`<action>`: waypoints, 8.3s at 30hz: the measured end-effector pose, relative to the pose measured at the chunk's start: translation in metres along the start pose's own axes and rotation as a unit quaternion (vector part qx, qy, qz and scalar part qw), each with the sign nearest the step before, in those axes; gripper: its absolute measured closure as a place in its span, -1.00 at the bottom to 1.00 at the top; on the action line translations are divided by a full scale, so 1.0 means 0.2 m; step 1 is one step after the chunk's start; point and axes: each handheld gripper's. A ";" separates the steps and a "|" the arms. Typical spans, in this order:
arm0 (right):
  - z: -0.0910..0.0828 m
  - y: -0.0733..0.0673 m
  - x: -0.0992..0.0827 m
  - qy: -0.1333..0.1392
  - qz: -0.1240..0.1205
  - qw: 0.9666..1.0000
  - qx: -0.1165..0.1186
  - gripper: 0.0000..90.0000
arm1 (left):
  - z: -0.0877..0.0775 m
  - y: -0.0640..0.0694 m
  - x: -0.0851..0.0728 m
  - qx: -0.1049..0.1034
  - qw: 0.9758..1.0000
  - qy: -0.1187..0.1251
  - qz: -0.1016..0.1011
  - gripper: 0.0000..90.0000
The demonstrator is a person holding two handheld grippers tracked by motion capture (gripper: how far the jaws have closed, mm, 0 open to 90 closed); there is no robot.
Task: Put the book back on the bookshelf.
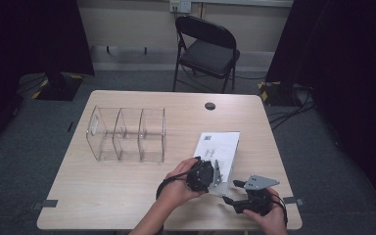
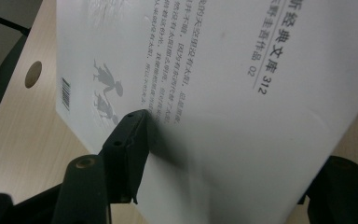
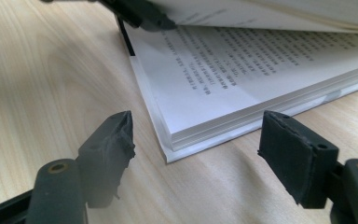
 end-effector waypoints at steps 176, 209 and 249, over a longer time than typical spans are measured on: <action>-0.19 -0.02 0.47 -0.023 -0.220 0.974 -0.047 0.28 | -0.39 -0.14 -0.38 -0.128 0.967 0.074 -0.209 -0.45; -0.25 -0.01 0.56 -0.048 -0.200 0.979 -0.012 0.30 | -0.11 0.00 -0.67 -0.113 0.961 0.084 -0.238 -0.66; -0.33 0.09 0.70 -0.085 -0.127 0.986 0.069 0.31 | -0.10 0.01 -0.72 -0.114 0.962 0.111 -0.222 -0.81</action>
Point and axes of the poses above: each handheld gripper's, and its own axes: z roughly forward along the jaws, x roughly out of its top, y roughly to its right, and after that the axes turned 11 degrees about -x, right-handed
